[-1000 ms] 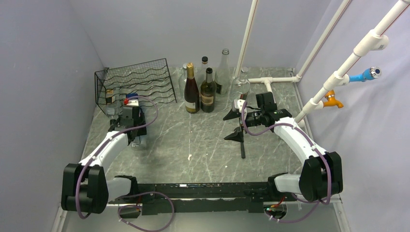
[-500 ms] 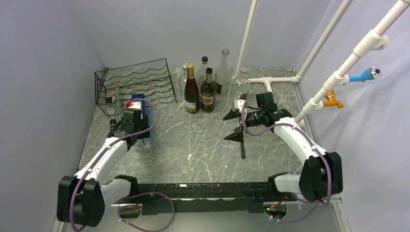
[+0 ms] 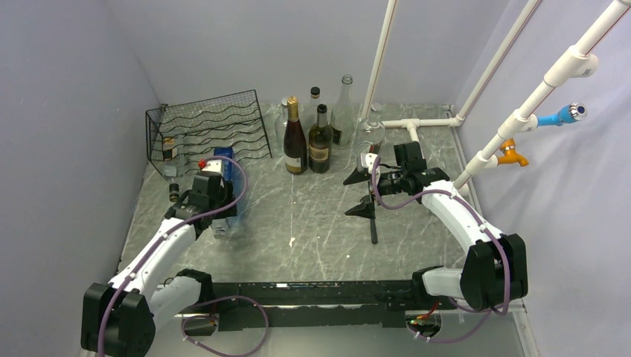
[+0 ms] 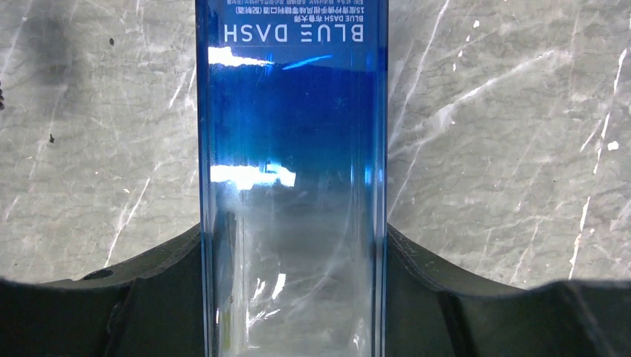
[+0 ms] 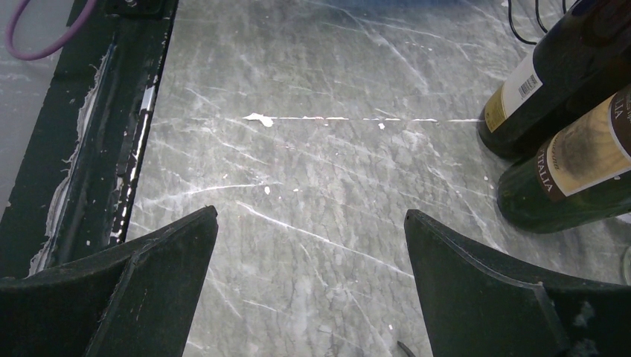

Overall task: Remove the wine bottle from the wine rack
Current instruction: Pick up the wine bottle from the wine rack.

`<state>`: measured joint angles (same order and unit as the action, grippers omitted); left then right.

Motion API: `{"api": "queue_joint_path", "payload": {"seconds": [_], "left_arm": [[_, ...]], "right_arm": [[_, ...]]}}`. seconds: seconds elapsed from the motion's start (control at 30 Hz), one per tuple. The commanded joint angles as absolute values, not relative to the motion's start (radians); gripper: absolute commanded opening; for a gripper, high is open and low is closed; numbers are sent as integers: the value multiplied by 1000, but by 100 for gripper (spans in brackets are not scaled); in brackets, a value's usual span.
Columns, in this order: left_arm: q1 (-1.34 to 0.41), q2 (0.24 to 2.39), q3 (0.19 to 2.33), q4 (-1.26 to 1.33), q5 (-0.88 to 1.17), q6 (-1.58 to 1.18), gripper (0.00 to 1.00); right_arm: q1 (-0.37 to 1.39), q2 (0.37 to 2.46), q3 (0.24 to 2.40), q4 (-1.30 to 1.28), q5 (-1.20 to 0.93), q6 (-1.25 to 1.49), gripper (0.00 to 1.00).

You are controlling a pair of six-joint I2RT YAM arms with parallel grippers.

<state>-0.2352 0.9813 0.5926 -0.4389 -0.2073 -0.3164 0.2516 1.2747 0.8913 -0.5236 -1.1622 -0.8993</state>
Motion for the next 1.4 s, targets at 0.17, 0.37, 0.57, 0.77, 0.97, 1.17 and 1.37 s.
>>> {"api": "queue_joint_path", "payload": {"seconds": [0.17, 0.37, 0.57, 0.77, 0.97, 1.17, 1.37], "left_arm": [[-255, 909, 614, -297, -180, -359, 0], [-272, 885, 605, -318, -164, -373, 0], [-284, 852, 607, -345, -126, -381, 0], [-289, 826, 632, -377, -66, -389, 0], [-294, 814, 650, -403, -9, -406, 0], [-297, 813, 668, -431, 57, -415, 0], [-307, 820, 693, -456, 114, -425, 0]], "right_arm": [[248, 1245, 930, -527, -1212, -931, 100], [248, 1245, 930, -526, -1213, -931, 100], [248, 1245, 928, -525, -1213, -931, 100], [248, 1246, 927, -524, -1212, -932, 100], [249, 1246, 926, -524, -1213, -934, 100], [249, 1245, 925, -525, -1216, -936, 100], [248, 1247, 922, -525, -1217, -943, 100]]}}
